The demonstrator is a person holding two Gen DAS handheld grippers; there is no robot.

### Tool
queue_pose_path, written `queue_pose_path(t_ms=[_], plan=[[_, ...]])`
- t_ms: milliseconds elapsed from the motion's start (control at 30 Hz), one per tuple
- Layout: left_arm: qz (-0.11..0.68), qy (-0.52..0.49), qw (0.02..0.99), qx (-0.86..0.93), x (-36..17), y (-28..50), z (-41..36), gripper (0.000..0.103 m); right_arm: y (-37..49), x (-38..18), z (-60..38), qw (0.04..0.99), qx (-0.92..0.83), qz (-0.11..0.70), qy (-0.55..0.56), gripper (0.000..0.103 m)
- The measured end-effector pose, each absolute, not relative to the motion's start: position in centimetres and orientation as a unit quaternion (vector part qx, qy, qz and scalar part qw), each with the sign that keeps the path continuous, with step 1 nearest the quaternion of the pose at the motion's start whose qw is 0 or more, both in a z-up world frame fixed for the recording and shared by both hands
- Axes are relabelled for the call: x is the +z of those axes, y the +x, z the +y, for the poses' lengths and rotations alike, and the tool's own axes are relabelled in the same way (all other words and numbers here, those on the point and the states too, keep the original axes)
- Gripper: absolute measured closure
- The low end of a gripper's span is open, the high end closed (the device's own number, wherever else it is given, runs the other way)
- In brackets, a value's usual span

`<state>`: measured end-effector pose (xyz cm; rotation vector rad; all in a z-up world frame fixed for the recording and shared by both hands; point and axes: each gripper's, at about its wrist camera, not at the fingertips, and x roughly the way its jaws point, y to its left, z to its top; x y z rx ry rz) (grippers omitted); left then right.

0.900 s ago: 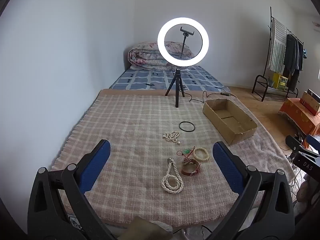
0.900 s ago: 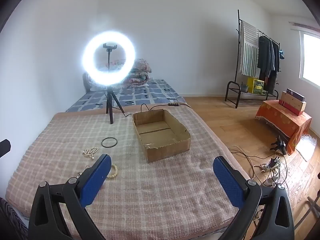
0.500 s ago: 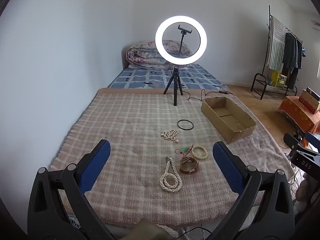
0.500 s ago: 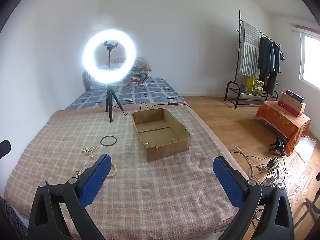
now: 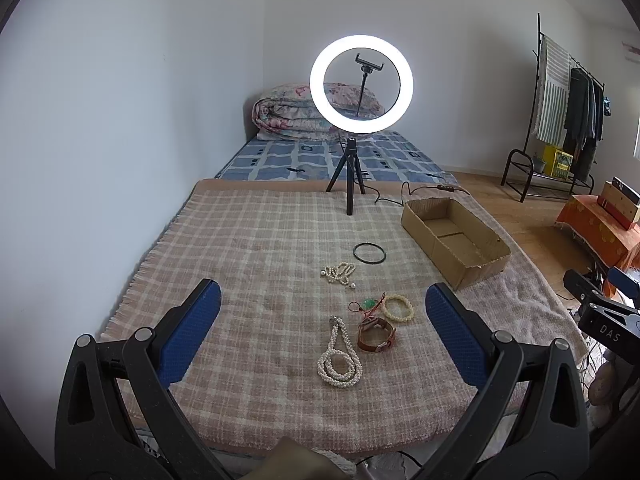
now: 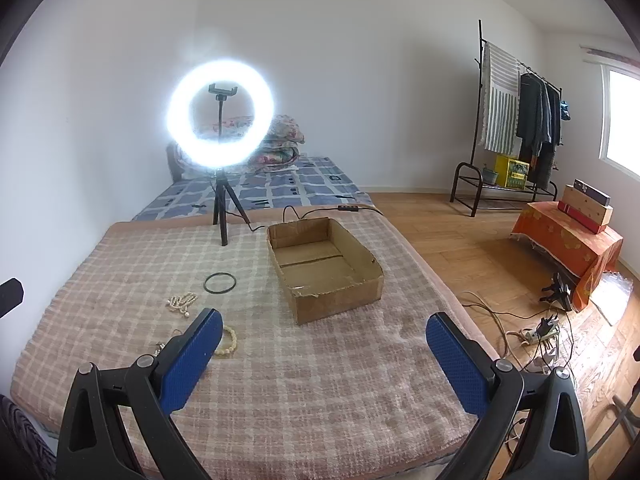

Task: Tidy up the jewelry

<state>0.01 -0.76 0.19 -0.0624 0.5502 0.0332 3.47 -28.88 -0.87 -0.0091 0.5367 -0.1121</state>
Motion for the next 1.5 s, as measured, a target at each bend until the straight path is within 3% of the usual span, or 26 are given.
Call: queue_pose_path(t_ms=[1500], plan=[[0.272, -0.035, 0.961, 0.017, 0.45, 0.39, -1.21, 0.0, 4.0, -0.82, -28.66, 0.96, -0.045, 0.275, 0.0, 0.0]])
